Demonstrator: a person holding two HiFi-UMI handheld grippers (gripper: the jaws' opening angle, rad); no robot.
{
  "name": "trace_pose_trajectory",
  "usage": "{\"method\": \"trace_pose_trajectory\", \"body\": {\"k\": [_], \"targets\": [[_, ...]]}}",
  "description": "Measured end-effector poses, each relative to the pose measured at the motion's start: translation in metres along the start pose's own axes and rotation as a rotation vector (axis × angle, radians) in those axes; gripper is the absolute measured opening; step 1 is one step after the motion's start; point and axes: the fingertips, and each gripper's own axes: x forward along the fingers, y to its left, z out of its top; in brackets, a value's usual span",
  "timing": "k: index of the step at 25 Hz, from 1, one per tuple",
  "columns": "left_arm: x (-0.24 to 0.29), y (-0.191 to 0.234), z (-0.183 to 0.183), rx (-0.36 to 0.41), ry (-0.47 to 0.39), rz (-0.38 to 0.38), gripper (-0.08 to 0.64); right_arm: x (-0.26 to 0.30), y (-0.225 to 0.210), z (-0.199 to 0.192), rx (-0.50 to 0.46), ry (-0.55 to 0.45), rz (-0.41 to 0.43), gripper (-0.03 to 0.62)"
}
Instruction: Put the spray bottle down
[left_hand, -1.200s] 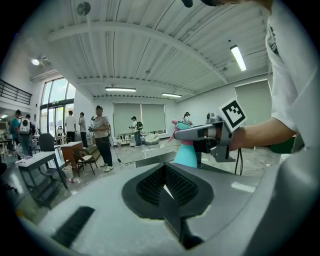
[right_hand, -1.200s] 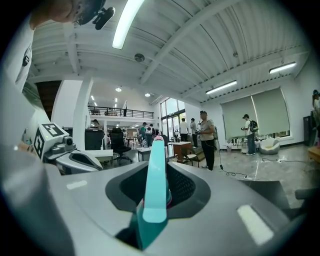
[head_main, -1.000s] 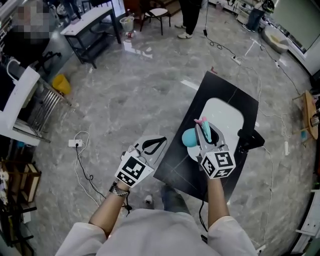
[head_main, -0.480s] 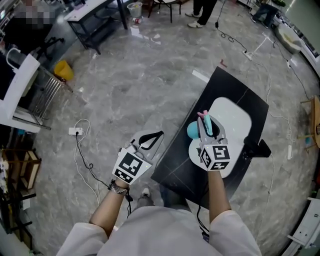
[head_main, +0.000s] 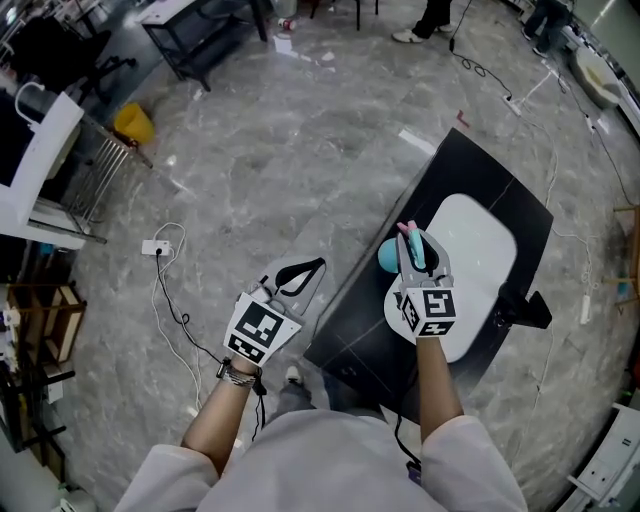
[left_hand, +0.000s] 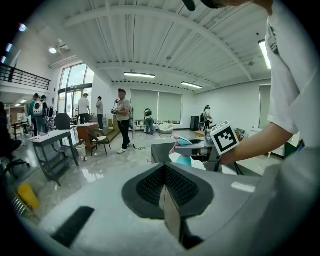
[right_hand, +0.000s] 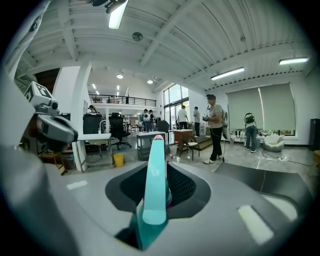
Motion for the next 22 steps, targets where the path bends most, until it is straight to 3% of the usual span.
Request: {"method": "trace_pose_trajectory", "body": {"k": [6, 12, 22], "targets": [[0.005, 0.0, -0.003, -0.012, -0.006, -0.014, 0.005, 0.005, 0.01, -0.012, -0.072, 0.029, 0.035, 0.103], [0.004, -0.003, -0.003, -0.01, -0.01, -0.022, 0.006, 0.002, 0.011, -0.016, -0.078, 0.038, 0.034, 0.107], [-0.002, -0.012, -0.005, -0.02, -0.01, -0.032, 0.005, -0.002, 0.014, -0.025, -0.077, 0.084, 0.057, 0.189]]}}
